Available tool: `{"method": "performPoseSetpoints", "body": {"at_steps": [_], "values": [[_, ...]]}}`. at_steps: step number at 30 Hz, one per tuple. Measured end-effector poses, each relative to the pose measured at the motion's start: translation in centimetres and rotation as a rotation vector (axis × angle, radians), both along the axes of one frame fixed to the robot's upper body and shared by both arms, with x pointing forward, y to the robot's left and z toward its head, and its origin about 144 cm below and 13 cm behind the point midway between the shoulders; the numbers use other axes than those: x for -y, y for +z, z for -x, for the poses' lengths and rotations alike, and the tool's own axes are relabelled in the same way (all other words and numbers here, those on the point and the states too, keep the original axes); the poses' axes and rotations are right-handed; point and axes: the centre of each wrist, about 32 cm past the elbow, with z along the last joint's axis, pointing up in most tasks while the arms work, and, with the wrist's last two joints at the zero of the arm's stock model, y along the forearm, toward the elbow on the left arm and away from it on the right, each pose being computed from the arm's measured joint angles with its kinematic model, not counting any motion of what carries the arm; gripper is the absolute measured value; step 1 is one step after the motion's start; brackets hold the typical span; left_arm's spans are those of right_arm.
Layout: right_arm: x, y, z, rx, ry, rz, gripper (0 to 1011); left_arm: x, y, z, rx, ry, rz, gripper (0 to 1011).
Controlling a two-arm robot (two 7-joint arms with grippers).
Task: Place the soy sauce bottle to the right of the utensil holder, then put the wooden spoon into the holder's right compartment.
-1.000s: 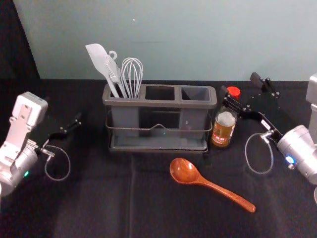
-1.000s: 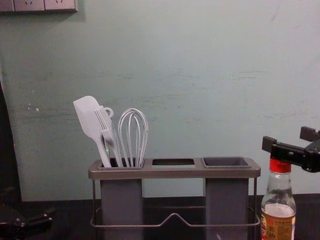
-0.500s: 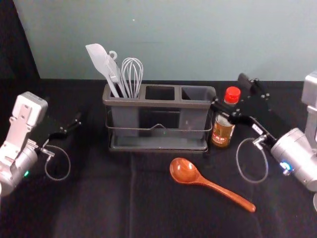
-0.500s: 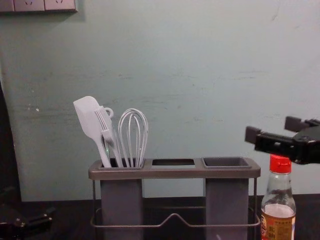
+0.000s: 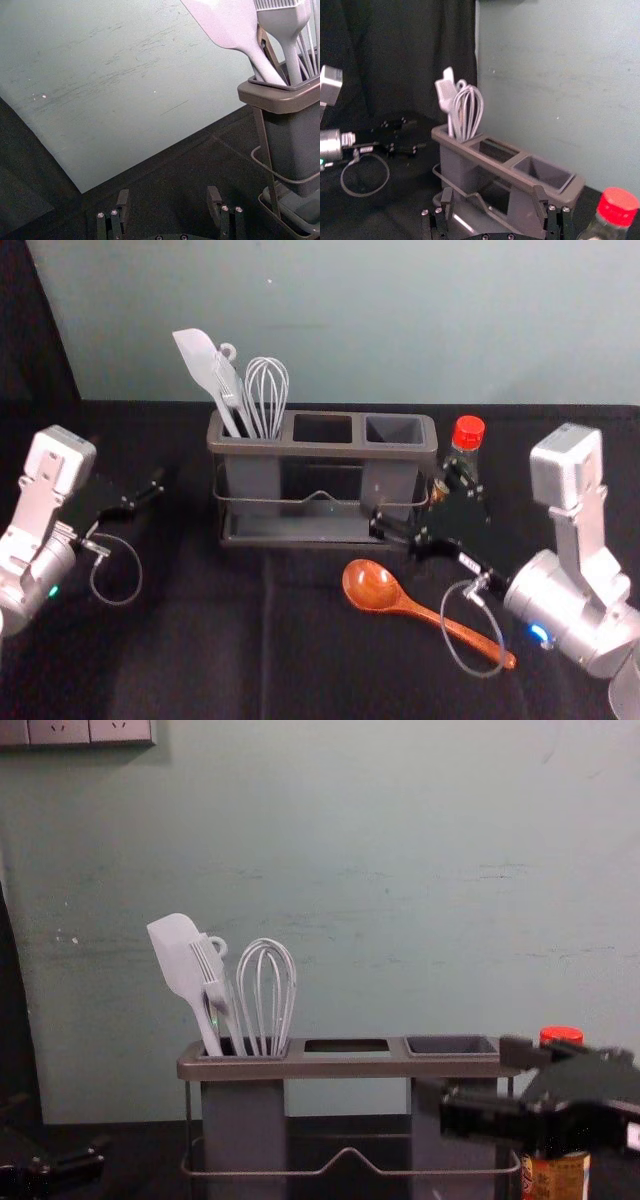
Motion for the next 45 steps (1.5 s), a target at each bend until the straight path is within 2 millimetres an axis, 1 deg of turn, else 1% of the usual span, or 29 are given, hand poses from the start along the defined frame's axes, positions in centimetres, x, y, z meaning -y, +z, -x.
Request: {"method": "performPoseSetpoints", "body": {"at_steps": [6,14,15,36,39,45], "values": [[-0.5,-1.1,0.8,-0.027,-0.010,0.020,1002,0.0,0.0,0.0,0.000,0.000,0.000,1000],[-0.2,-3.4,2.1,-0.080,-0.028,0.016,1002,0.0,0.0,0.0,0.000,0.000,0.000,1000],[-0.2,-3.4,2.1,-0.081,-0.028,0.016,1002,0.0,0.0,0.0,0.000,0.000,0.000,1000],[-0.4,-2.9,1.8,-0.072,-0.024,0.017,1002,0.0,0.0,0.0,0.000,0.000,0.000,1000],[-0.7,-2.3,1.8,-0.088,-0.032,0.066,1002,0.0,0.0,0.0,0.000,0.000,0.000,1000],[-2.3,-0.2,2.1,-0.180,-0.098,0.235,1002,0.0,0.0,0.0,0.000,0.000,0.000,1000]]}}
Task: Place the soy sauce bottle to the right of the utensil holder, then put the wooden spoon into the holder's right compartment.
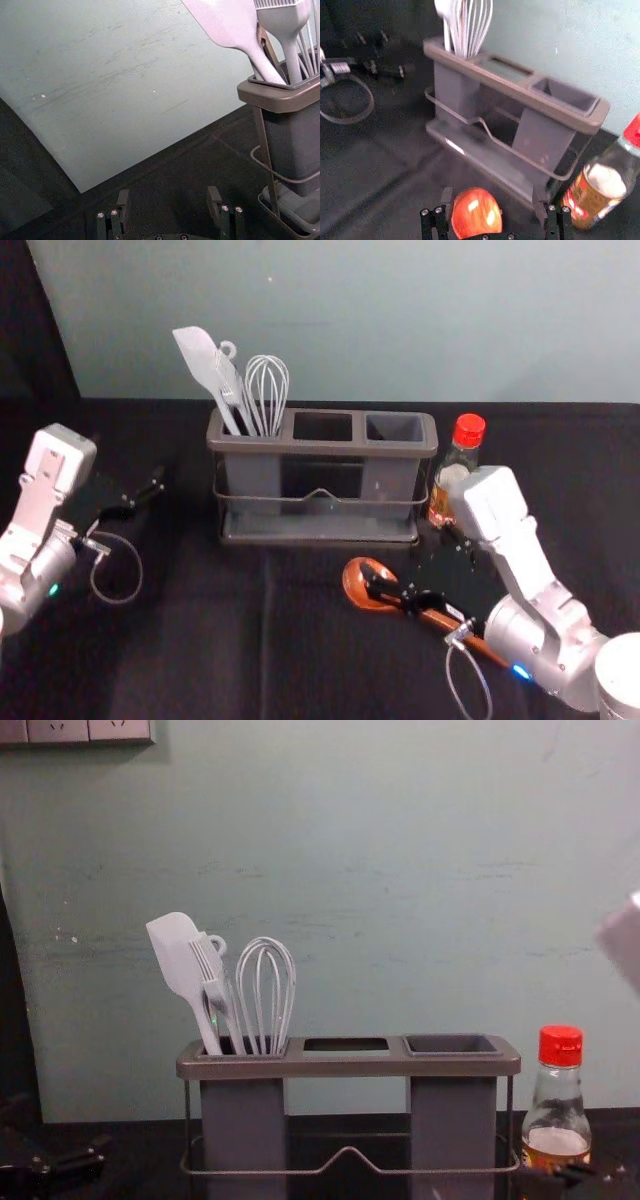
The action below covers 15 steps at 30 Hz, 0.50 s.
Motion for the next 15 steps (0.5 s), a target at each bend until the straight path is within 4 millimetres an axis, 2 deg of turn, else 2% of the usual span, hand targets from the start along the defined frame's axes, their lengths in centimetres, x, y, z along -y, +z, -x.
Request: {"method": "performPoseSetpoints", "body": {"at_steps": [8,15], "values": [[-1.2,2.8,-1.1,-0.158,-0.038,0.110,1002,0.0,0.0,0.0,0.000,0.000,0.000,1000],[-1.7,4.1,-2.8,-0.284,-0.017,0.137,1002,0.0,0.0,0.0,0.000,0.000,0.000,1000]]}}
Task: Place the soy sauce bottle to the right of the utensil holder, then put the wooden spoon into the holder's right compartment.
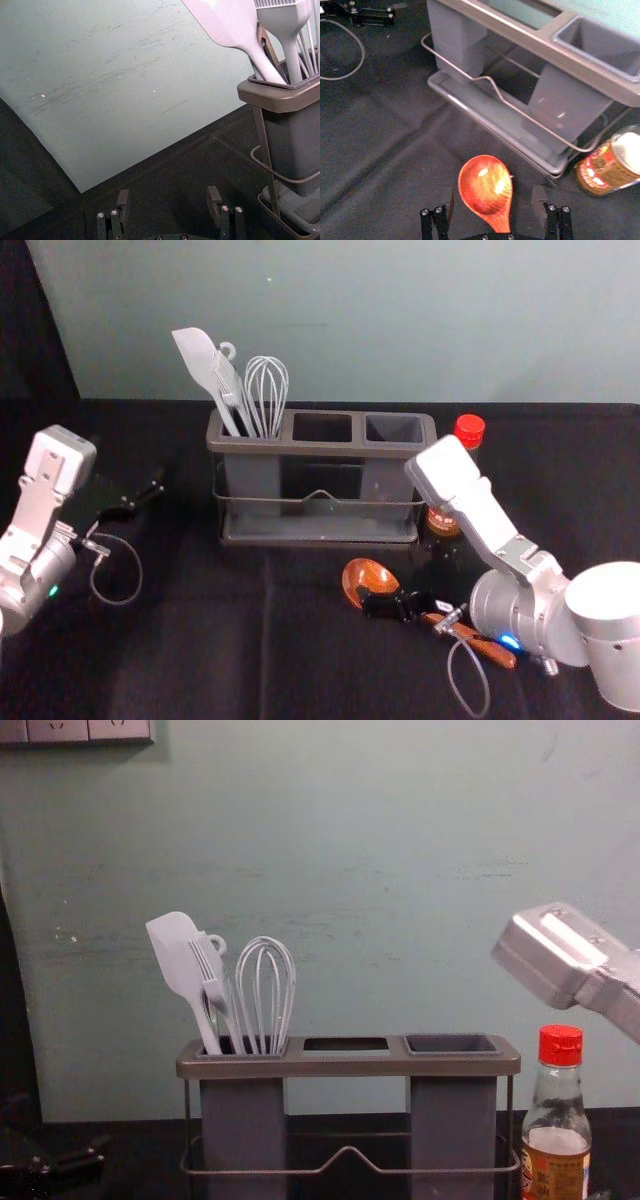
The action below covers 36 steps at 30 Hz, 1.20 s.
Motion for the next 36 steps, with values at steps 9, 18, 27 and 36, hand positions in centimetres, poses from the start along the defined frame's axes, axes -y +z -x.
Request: {"method": "performPoseSetpoints", "body": {"at_steps": [9,18,27,36], "values": [[-1.1,-0.3,-1.8,-0.084,0.010,0.014,1002,0.0,0.0,0.0,0.000,0.000,0.000,1000],[-1.5,-1.1,-3.1,-0.118,0.000,0.021,1002,0.0,0.0,0.0,0.000,0.000,0.000,1000],[-1.6,-1.6,-4.2,-0.134,-0.006,0.023,1002,0.0,0.0,0.0,0.000,0.000,0.000,1000],[-1.9,-2.1,-4.7,-0.140,-0.003,0.018,1002,0.0,0.0,0.0,0.000,0.000,0.000,1000]]}}
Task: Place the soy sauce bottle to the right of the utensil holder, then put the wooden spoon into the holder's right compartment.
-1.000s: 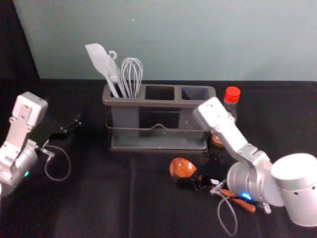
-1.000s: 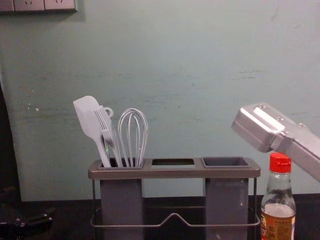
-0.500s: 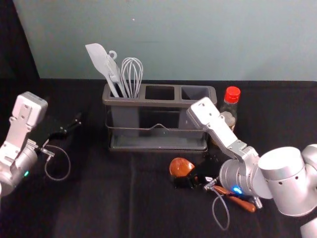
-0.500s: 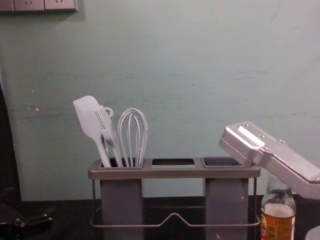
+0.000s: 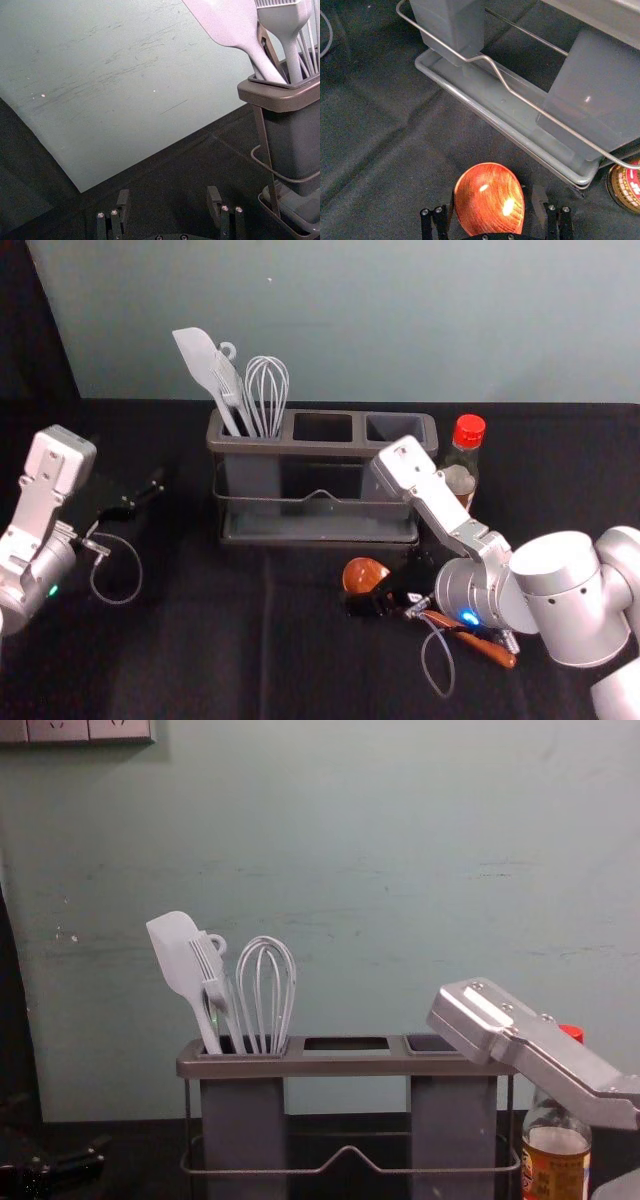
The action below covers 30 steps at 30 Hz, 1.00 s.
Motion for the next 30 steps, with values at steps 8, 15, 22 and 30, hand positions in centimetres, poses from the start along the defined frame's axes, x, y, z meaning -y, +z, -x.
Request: {"method": "performPoseSetpoints", "body": {"at_steps": [8,15,22,30], "values": [[-0.30,-0.12,-0.17,0.000,0.002,-0.002,1002,0.00,0.00,0.00,0.000,0.000,0.000,1000],[-0.53,-0.25,-0.33,-0.007,0.004,-0.003,1003,0.00,0.00,0.00,0.000,0.000,0.000,1000],[-0.67,-0.35,-0.40,-0.011,0.006,0.004,1002,0.00,0.00,0.00,0.000,0.000,0.000,1000],[-0.57,-0.38,-0.35,-0.013,0.002,0.006,1002,0.00,0.00,0.00,0.000,0.000,0.000,1000]]}}
